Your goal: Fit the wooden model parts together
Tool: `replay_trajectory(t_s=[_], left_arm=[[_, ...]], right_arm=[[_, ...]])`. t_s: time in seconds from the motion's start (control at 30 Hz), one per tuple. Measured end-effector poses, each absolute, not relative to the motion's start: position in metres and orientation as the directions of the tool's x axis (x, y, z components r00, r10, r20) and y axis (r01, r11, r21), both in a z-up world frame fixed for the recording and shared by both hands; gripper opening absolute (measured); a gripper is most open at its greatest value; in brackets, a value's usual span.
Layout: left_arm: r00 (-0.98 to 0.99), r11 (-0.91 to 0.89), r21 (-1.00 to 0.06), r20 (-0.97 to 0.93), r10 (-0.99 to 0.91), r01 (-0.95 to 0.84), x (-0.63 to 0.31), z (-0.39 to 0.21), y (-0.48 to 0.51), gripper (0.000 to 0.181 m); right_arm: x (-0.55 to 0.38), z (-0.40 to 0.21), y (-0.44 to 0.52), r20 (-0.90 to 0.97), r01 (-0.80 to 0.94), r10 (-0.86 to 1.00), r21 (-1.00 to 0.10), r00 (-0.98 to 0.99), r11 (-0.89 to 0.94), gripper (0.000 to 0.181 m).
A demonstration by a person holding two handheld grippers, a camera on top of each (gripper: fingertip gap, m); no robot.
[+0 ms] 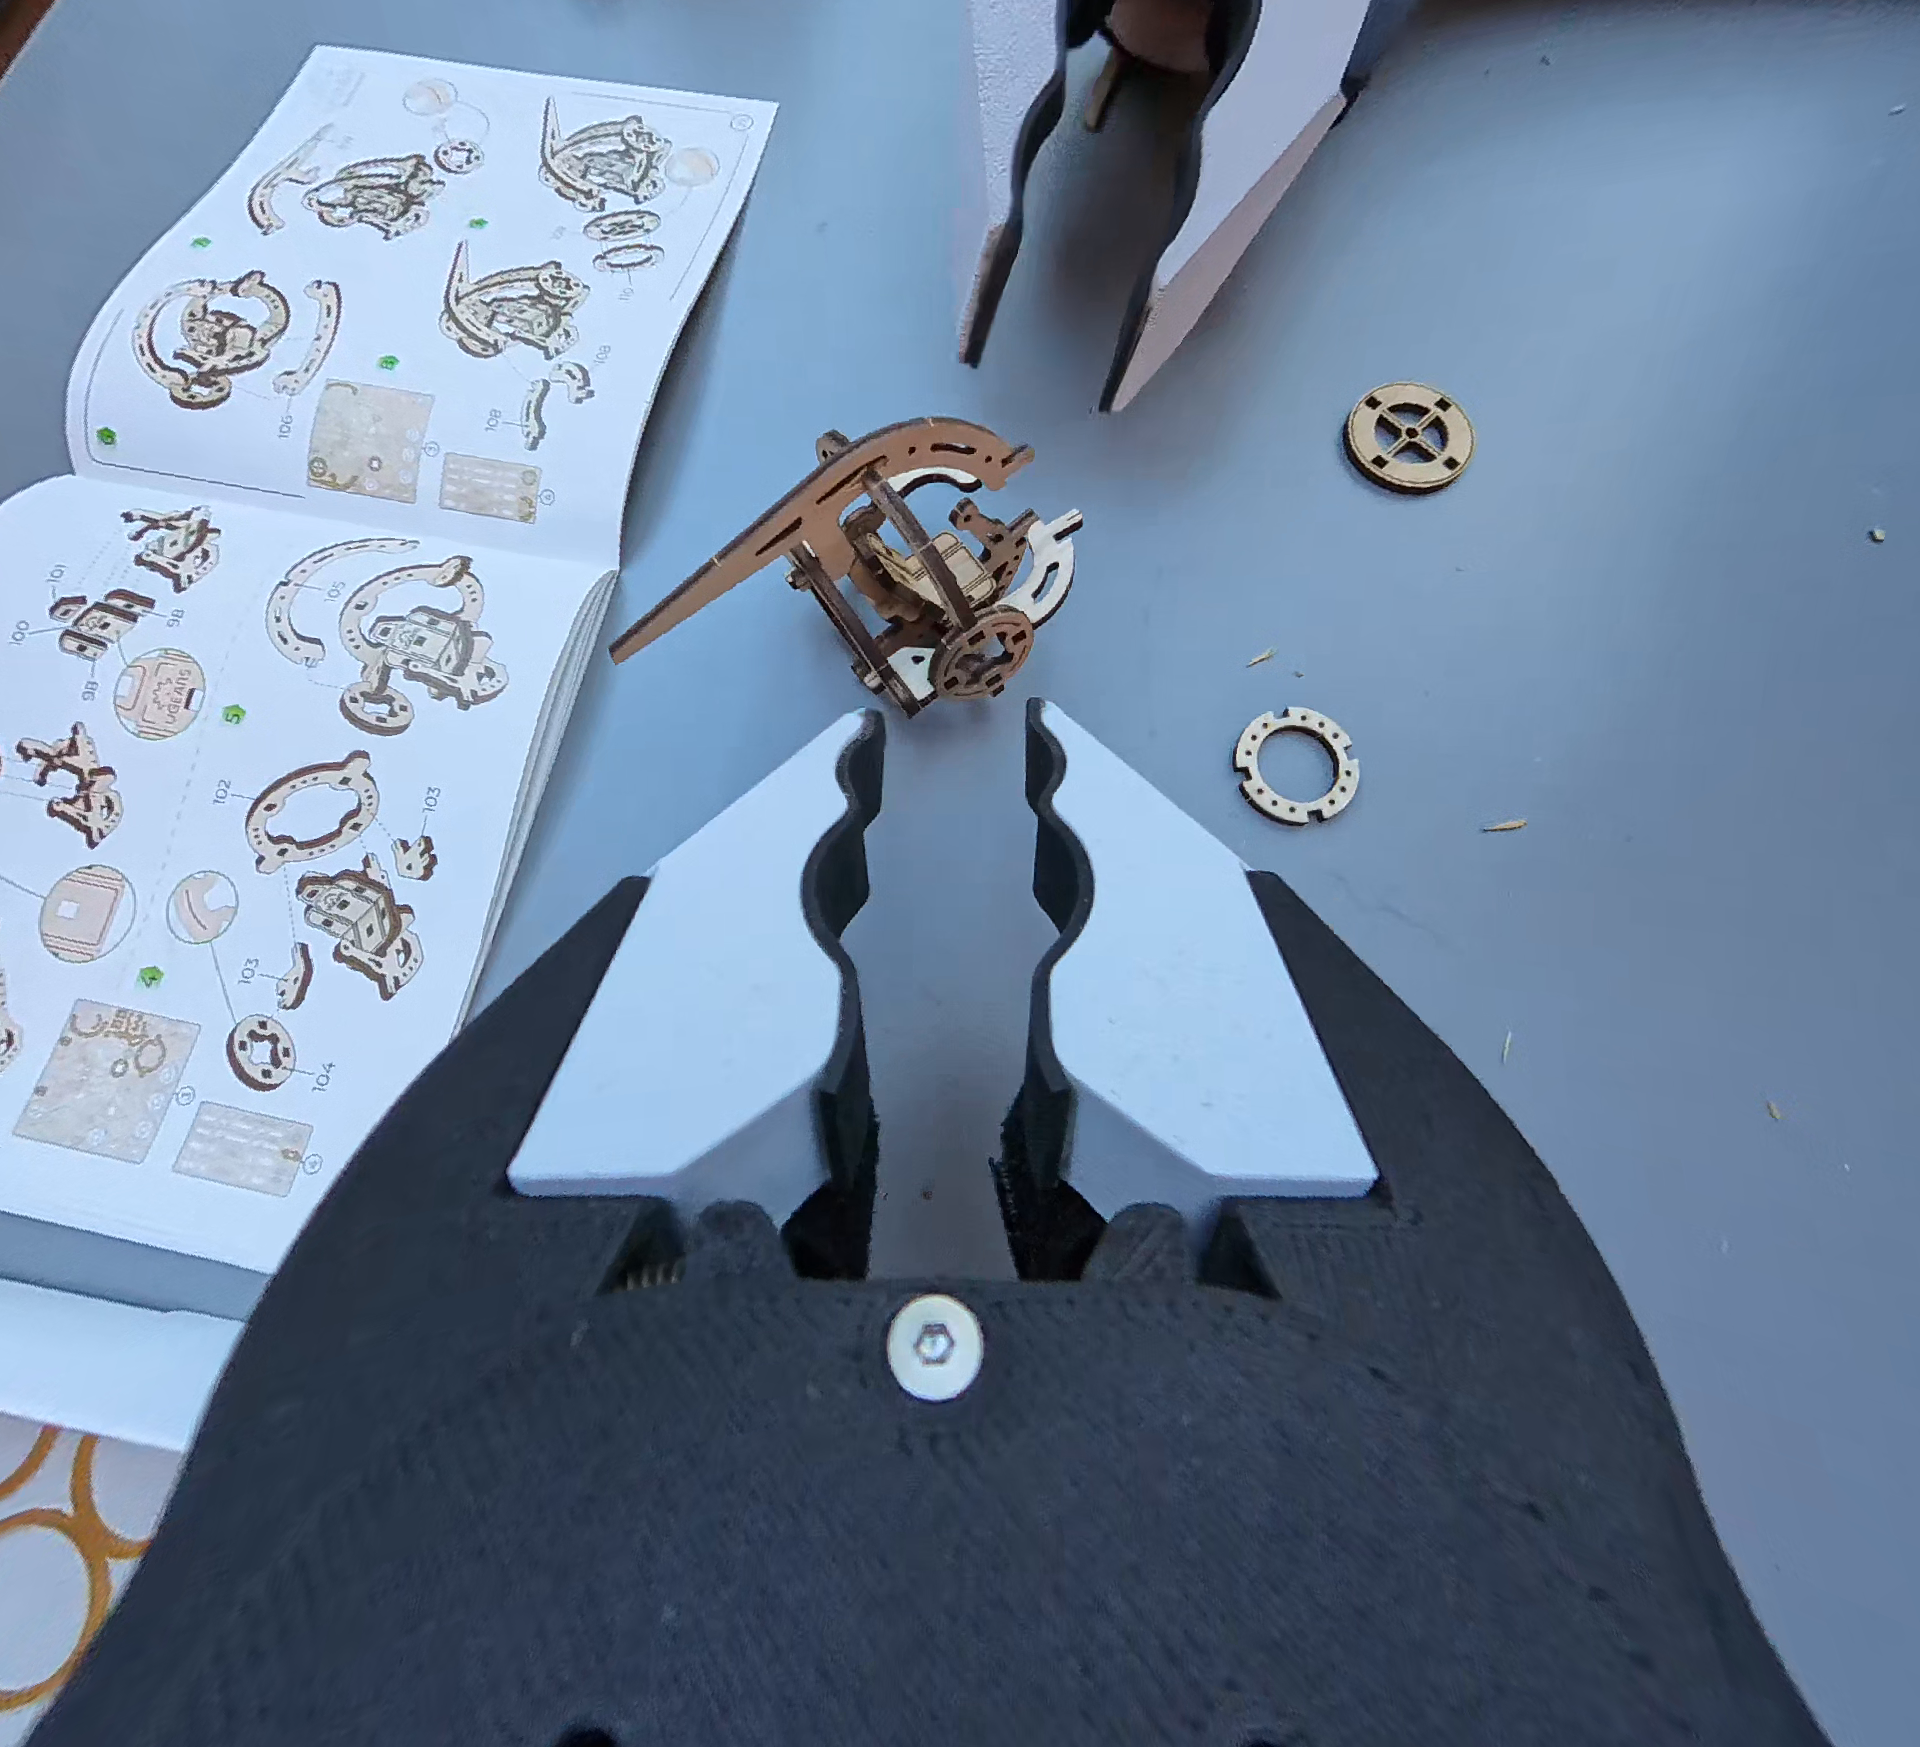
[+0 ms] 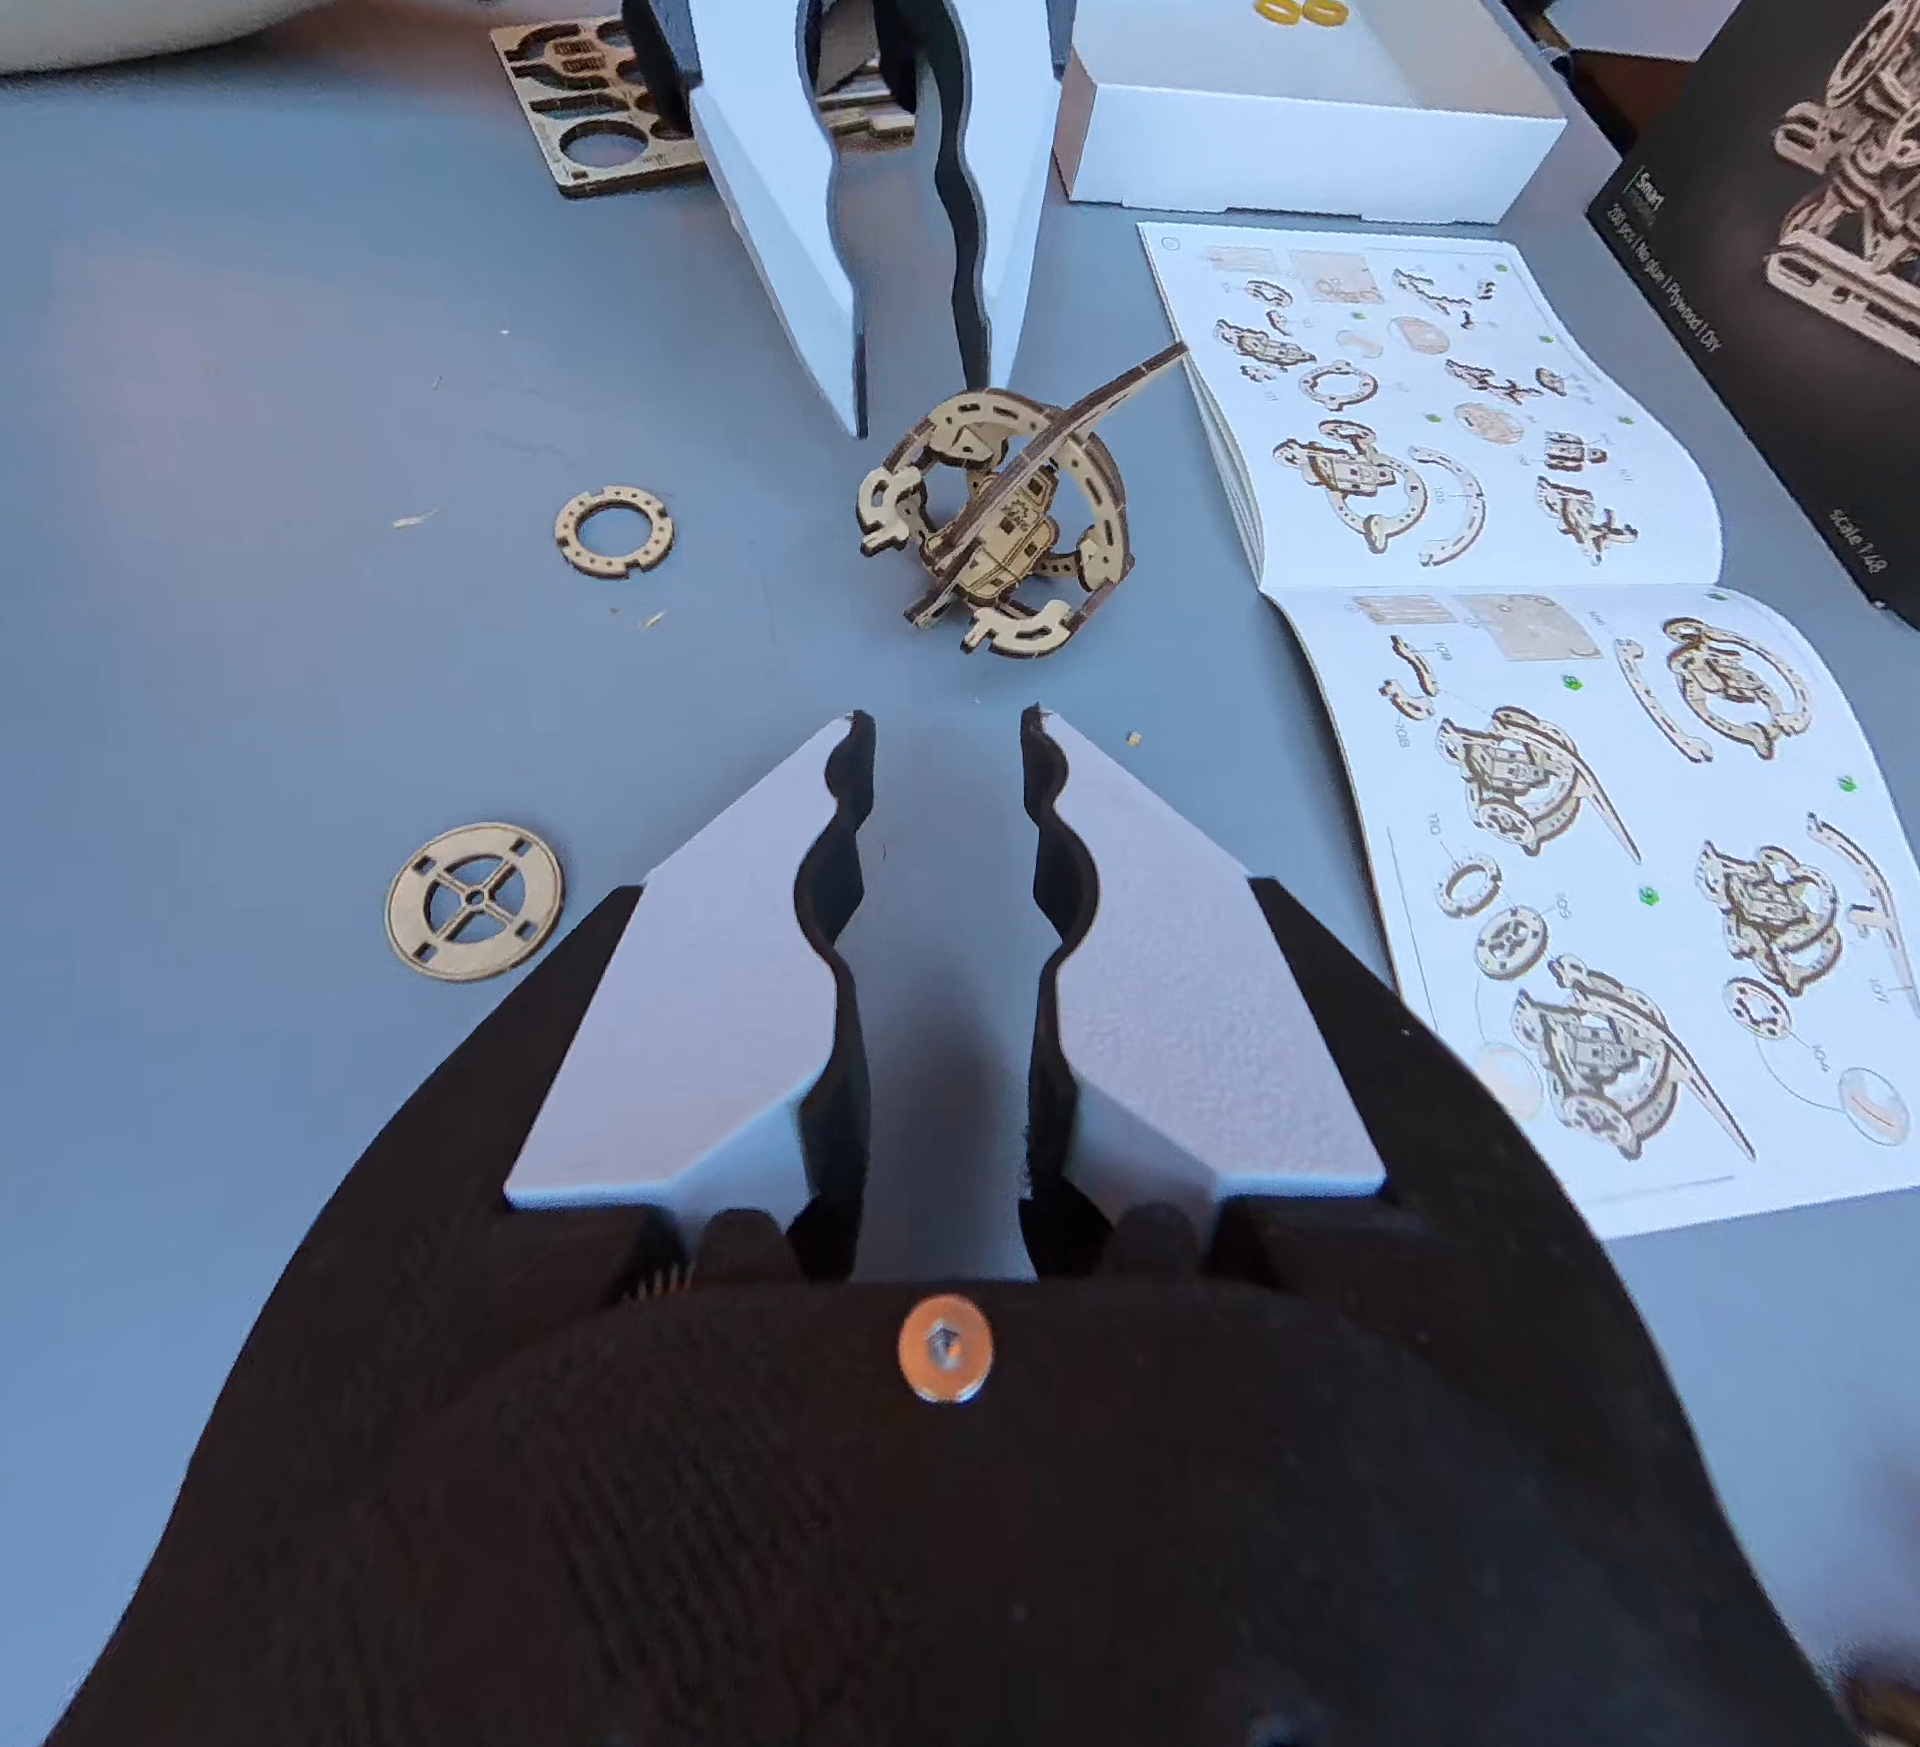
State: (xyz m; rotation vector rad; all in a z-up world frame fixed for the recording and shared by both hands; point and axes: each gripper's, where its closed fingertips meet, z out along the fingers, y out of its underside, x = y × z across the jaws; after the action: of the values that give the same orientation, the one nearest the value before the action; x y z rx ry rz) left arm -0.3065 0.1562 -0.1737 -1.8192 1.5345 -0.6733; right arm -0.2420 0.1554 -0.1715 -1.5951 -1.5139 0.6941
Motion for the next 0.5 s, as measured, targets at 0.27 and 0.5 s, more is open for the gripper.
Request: replay_trajectory(t_s=[0.27,0.5], left_arm=[[0.222,-0.125,-0.76,-0.026,-0.975,-0.638,-0.307,-0.177,0.164,0.026],[0.291,-0.164,-0.754,-0.037,-0.956,-0.635,-0.31,-0.182,0.177,0.024]], right_arm=[[-0.251,-0.183,0.167,0.178,0.611,0.975,-0.79,0.132,0.062,0.031],[-0.26,-0.181,0.161,0.206,0.594,0.973,-0.798,0.107,0.103,0.027]])
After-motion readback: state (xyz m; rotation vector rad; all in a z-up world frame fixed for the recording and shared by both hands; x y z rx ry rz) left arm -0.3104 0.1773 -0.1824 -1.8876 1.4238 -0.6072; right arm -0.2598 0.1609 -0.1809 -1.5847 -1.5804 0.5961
